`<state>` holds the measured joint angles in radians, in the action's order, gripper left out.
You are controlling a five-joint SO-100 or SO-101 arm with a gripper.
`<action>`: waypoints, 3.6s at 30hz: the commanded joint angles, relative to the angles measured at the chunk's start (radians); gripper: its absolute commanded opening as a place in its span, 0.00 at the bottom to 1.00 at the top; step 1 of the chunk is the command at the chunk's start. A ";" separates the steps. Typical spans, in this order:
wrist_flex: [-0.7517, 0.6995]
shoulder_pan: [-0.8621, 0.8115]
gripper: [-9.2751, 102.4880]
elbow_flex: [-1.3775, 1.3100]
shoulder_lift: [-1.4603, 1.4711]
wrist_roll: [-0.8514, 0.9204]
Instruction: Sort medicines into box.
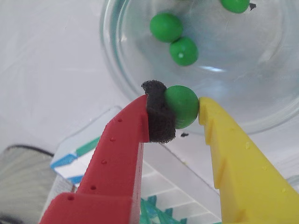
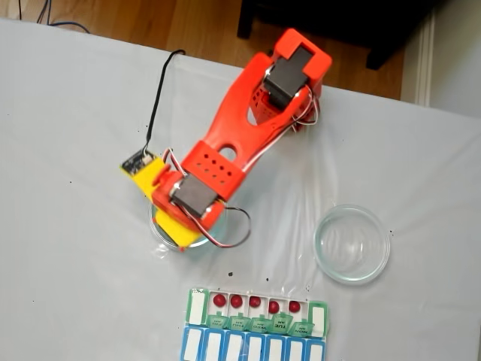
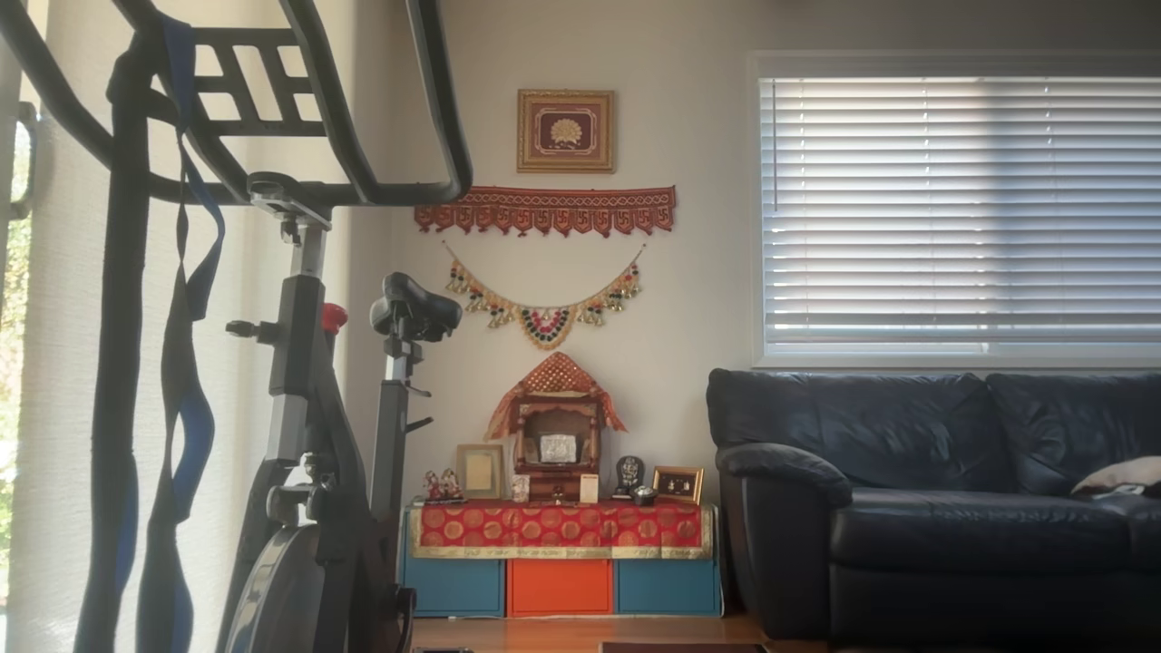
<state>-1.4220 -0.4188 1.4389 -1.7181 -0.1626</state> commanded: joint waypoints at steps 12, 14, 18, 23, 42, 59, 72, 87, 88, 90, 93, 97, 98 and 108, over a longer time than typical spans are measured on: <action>-0.179 0.345 0.10 -0.485 0.196 0.310; -0.179 0.397 0.10 -0.474 0.201 0.328; -0.192 0.483 0.10 -0.477 0.224 0.330; -0.169 0.577 0.10 -0.445 0.195 0.316; -0.067 0.647 0.10 -0.614 0.397 0.272; -0.377 0.630 0.10 -1.126 0.620 0.236; -0.485 0.611 0.09 -1.637 0.933 0.201; -0.485 0.614 0.29 -1.417 0.813 0.199; -0.485 0.611 0.30 -1.410 0.802 0.199; -0.485 0.598 0.32 -1.385 0.776 0.210; -0.485 0.597 0.33 -1.341 0.746 0.232; -0.485 0.598 0.27 -1.301 0.729 0.261; -0.485 0.601 0.24 -1.290 0.721 0.270; -0.485 0.581 0.10 -1.042 0.578 0.371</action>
<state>-1.8699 0.1733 0.3620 -0.9511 0.1718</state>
